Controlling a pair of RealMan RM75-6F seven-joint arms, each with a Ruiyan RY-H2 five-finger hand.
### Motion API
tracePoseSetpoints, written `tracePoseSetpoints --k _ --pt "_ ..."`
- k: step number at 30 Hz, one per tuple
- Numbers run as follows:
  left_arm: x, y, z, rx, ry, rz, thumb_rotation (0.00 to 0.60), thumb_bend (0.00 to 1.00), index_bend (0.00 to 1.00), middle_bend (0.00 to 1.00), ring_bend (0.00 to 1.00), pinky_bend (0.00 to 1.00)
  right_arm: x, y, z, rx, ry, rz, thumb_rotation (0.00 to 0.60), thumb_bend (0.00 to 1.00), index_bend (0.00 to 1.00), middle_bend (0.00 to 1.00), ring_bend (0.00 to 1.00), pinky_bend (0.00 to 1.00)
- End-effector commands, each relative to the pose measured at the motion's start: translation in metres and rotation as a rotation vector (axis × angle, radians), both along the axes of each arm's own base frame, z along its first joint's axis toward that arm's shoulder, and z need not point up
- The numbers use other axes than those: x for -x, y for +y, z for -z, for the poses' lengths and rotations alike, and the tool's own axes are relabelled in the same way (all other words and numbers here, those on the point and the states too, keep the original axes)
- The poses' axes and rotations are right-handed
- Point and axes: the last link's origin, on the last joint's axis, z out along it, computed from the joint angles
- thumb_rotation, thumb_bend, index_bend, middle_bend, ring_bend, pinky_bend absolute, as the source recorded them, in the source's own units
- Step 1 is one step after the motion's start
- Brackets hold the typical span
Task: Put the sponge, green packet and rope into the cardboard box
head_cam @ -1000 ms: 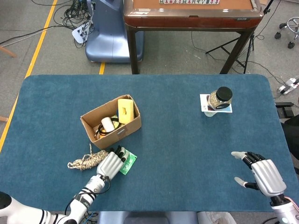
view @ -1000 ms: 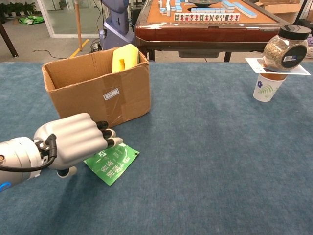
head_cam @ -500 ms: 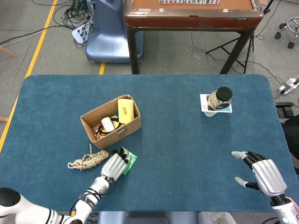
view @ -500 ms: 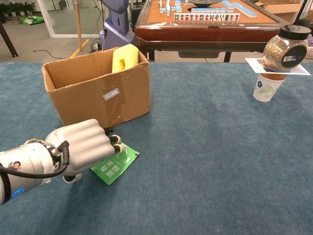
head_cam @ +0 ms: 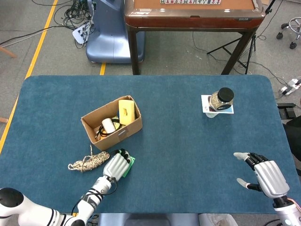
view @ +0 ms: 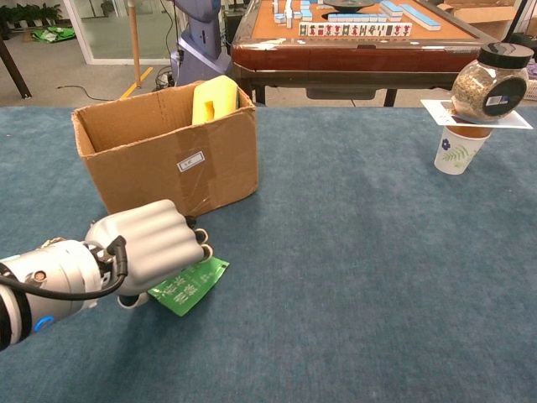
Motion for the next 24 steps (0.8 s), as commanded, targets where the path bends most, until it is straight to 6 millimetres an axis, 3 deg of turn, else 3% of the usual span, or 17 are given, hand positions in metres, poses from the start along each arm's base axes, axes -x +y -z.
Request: tracePoseSetpoints --k 1,11,24 --pt "0.0005 0.0003 -0.0008 0.004 -0.031 0.013 0.600 0.21 0.32 0.28 0.22 0.43 0.0000 -0.0002 0.0001 0.000 0.000 0.000 0.600 0.01 0.29 0.37 0.33 0.45" --pt "0.0026 -0.0001 -0.0029 0.035 -0.120 0.026 0.600 0.21 0.46 0.41 0.28 0.47 0.0000 -0.0003 0.0006 -0.002 0.001 0.001 0.600 0.01 0.29 0.37 0.33 0.45" --pt "0.0049 0.0016 -0.0067 0.053 -0.173 0.038 0.600 0.21 0.52 0.52 0.33 0.51 0.0003 -0.0008 0.0004 0.000 0.000 0.003 0.600 0.01 0.29 0.37 0.33 0.45"
